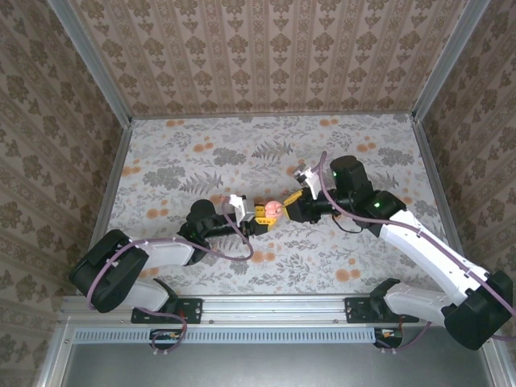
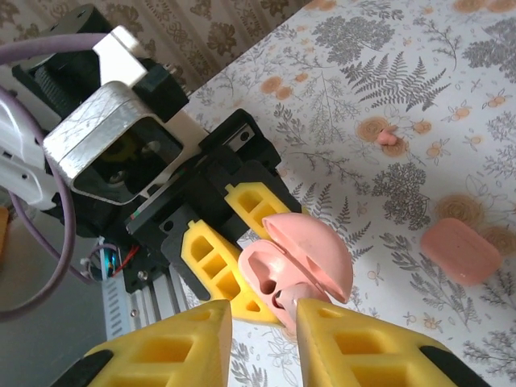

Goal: Insert the wireless bluetooth earbuds into the charging case

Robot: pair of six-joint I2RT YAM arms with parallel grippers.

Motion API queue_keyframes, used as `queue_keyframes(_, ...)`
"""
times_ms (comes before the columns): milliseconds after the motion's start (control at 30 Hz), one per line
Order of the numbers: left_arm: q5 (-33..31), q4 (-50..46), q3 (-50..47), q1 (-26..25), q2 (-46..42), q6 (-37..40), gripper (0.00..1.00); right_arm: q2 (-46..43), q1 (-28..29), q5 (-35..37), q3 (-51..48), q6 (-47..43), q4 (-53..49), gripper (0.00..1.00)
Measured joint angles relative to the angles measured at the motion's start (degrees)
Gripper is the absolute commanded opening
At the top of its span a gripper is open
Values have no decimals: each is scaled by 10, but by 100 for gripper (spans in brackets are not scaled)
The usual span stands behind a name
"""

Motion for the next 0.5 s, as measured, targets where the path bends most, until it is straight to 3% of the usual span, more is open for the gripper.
queue_keyframes(500,0,0,0,1,0,0,14,35,0,0,-1,29,12,18)
